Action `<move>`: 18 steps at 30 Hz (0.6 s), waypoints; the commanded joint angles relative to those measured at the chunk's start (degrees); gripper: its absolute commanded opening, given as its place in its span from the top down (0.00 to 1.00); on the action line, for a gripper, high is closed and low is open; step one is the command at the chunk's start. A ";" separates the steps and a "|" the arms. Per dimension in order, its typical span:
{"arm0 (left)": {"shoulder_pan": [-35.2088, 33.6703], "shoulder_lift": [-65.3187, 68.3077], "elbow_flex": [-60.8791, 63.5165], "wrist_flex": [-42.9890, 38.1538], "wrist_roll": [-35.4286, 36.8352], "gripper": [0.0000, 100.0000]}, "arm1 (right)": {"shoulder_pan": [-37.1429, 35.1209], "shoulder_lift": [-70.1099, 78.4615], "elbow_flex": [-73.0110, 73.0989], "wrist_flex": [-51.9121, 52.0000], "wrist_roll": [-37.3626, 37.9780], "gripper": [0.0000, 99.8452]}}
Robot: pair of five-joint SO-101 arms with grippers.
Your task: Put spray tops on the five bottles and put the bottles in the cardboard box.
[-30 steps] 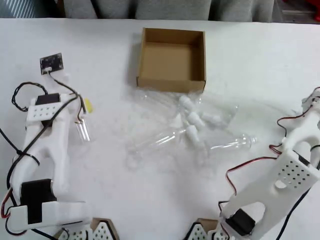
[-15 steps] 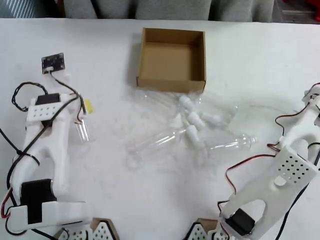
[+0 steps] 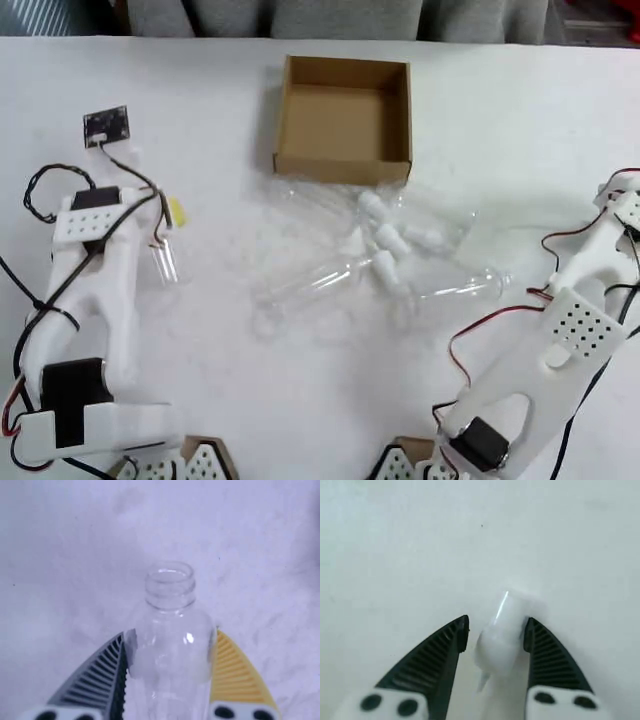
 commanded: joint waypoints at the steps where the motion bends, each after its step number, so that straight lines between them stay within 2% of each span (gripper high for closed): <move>1: 1.10 -0.40 -0.44 -1.67 -0.62 0.98 | -2.24 -0.04 -2.02 -0.40 5.45 0.99; 3: 1.10 -0.40 -0.44 -1.67 -0.62 0.98 | -2.15 -0.57 -2.64 0.57 8.88 0.97; 7: 1.10 -0.40 -0.44 -1.67 -0.62 0.98 | -1.89 -2.86 -5.71 6.29 13.98 0.98; 13: 1.10 -0.40 -0.44 -1.67 -0.62 0.98 | -4.09 -7.78 -14.15 24.84 41.85 0.98; 18: 1.10 -0.40 -0.44 -1.67 -0.62 0.98 | -6.73 -10.33 -20.92 37.67 51.16 0.98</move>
